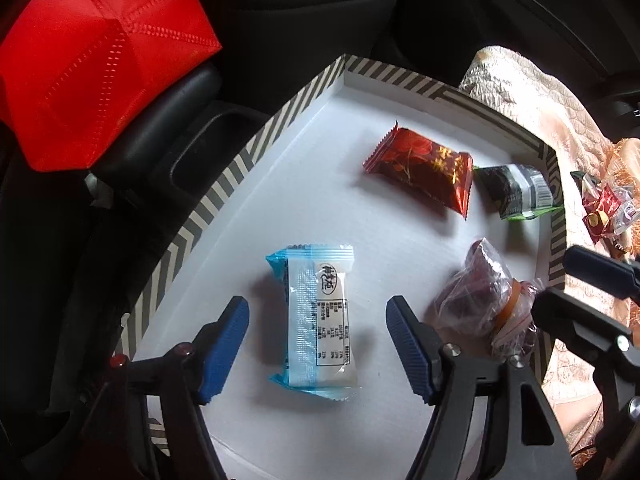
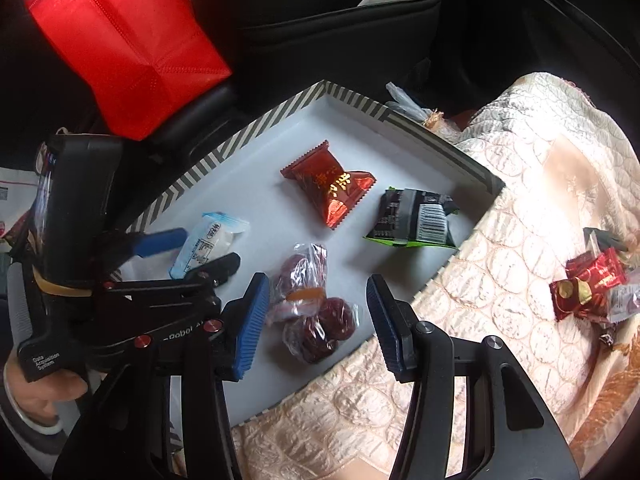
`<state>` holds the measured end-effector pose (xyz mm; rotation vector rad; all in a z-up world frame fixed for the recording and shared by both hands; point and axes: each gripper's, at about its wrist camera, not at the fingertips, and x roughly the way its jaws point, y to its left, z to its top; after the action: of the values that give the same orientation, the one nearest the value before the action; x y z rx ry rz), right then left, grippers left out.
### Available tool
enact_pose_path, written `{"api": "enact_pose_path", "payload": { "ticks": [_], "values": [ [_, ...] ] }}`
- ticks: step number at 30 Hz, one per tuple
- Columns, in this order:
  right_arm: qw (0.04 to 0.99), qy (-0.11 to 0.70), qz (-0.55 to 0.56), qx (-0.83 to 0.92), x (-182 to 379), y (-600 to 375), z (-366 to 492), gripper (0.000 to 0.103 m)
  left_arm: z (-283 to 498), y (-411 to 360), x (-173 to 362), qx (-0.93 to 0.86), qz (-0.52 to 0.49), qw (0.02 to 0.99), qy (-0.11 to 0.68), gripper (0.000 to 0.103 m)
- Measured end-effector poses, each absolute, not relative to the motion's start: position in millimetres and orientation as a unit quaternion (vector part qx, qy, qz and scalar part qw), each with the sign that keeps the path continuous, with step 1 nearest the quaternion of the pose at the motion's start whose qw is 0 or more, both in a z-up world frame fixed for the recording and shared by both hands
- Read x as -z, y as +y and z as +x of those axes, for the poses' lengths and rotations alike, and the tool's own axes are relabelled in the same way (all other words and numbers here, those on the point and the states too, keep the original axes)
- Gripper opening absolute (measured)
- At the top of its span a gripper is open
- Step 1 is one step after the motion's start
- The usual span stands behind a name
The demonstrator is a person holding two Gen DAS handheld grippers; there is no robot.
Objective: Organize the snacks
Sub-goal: 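Lower both snacks into the tray and open both grippers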
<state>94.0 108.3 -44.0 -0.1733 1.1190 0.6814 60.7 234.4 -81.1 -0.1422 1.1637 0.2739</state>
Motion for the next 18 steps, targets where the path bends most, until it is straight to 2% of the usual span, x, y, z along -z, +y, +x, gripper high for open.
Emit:
{"api": "enact_pose_path", "payload": {
  "ticks": [18],
  "values": [
    [0.818, 0.499, -0.051, -0.281, 11, 35, 71, 0.051, 45, 197, 34, -0.112, -0.045, 0.854, 0.507, 0.088]
  ]
}}
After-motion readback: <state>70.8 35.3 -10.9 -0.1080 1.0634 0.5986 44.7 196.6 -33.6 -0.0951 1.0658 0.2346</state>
